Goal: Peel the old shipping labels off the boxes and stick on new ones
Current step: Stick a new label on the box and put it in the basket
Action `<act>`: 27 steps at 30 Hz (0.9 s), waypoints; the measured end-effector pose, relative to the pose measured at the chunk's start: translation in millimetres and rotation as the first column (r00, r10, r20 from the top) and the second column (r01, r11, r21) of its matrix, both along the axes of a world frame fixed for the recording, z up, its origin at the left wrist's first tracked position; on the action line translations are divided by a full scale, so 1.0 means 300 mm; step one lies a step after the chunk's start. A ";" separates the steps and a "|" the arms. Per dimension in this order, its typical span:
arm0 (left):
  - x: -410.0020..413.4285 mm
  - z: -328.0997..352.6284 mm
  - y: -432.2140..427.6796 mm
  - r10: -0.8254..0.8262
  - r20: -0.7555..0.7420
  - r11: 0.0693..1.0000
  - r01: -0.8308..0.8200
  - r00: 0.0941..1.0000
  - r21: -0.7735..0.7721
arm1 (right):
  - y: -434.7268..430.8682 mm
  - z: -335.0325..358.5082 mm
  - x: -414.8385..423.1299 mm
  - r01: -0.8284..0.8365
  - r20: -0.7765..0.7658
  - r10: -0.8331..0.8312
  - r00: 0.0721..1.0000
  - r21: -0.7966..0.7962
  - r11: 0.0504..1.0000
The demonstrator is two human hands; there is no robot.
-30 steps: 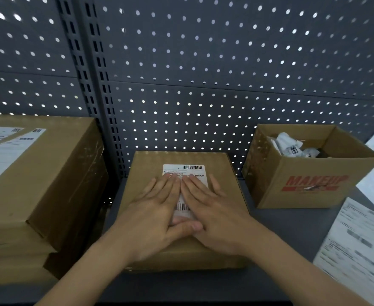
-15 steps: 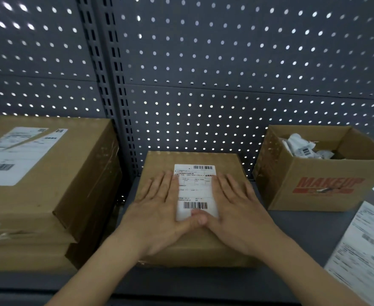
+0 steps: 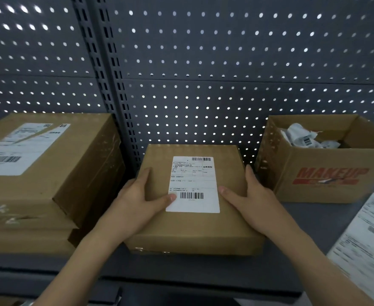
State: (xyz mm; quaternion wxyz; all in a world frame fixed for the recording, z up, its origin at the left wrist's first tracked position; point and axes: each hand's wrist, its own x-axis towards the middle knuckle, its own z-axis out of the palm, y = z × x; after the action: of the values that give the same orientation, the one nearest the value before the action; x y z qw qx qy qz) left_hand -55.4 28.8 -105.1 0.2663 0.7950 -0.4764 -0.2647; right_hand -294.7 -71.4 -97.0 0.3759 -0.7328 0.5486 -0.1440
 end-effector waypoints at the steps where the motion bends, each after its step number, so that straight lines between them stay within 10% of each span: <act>1: -0.004 0.001 0.005 0.013 0.004 1.000 -0.013 1.000 -0.021 | 0.003 -0.003 -0.003 0.013 0.014 -0.013 1.000 0.002 1.000; 27: -0.074 0.064 0.188 -0.370 0.016 0.873 0.354 0.929 -0.336 | 0.596 0.057 -0.079 0.651 0.277 -0.595 0.755 -0.204 0.731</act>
State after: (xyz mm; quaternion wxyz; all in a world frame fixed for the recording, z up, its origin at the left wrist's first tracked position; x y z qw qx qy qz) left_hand -77.5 85.1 -85.9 0.3541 0.6286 -0.6478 -0.2448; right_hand -318.3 107.5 -79.8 0.2458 -0.5343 0.6969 -0.4105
